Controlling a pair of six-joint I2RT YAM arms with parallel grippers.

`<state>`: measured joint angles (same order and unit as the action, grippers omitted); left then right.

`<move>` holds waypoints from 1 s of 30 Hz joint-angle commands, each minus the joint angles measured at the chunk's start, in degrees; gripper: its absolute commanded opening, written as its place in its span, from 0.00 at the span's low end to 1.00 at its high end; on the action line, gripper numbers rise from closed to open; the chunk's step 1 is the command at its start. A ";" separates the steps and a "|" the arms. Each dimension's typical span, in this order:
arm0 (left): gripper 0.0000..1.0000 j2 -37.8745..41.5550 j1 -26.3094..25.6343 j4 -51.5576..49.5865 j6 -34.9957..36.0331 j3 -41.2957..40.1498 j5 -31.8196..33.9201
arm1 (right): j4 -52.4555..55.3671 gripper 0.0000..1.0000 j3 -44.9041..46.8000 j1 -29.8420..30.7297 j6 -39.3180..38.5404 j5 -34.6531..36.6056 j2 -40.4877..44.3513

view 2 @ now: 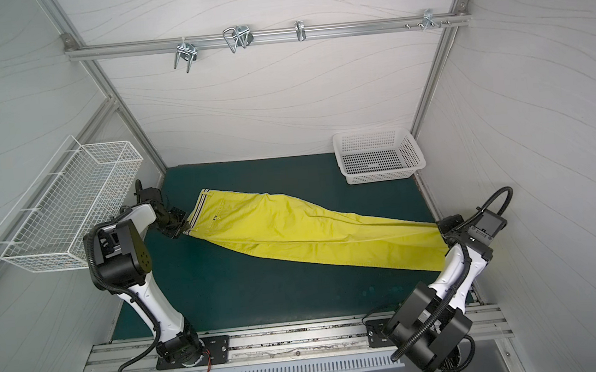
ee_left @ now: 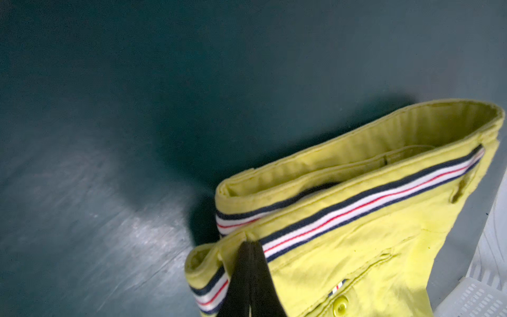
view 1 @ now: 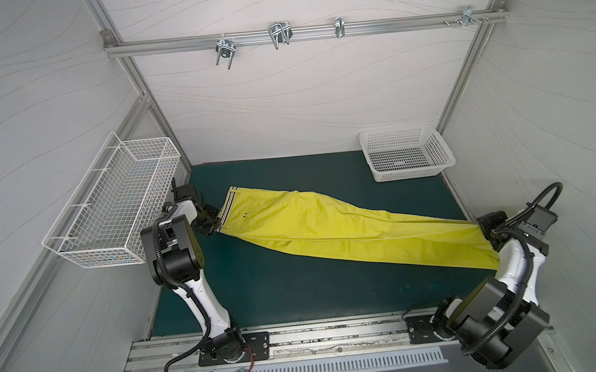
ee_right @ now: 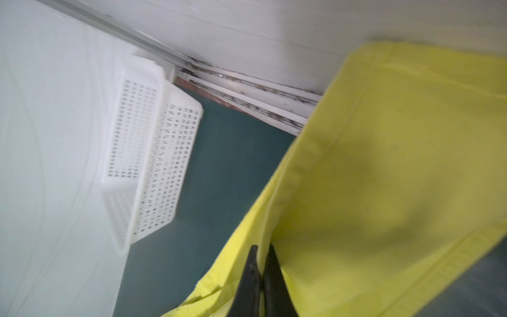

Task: Roll up the long pants
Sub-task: Fold the long pant at the center of the board.

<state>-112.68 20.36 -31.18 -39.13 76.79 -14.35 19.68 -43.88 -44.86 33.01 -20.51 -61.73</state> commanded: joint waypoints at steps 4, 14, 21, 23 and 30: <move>0.01 -0.81 1.22 -0.66 0.57 -0.24 2.96 | -4.71 0.00 -6.86 4.16 -3.65 4.04 -0.48; 0.01 -1.17 1.51 -1.08 0.79 0.24 3.34 | -3.98 0.00 0.31 3.19 -6.73 7.70 -2.47; 0.00 -0.99 2.36 -0.99 0.63 0.29 2.85 | 1.65 0.00 4.30 -3.39 -6.84 8.24 0.66; 0.00 -0.82 2.52 -0.91 0.60 0.24 2.73 | 2.90 0.00 5.16 -5.12 -5.81 8.31 1.23; 0.00 -0.87 2.98 -0.84 0.50 0.20 2.00 | 4.67 0.48 7.55 -7.72 -4.33 7.46 -0.59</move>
<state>-112.77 22.24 -31.20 -39.16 76.79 -13.43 22.96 -36.77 -51.72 27.75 -12.71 -61.93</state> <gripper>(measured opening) 0.050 0.452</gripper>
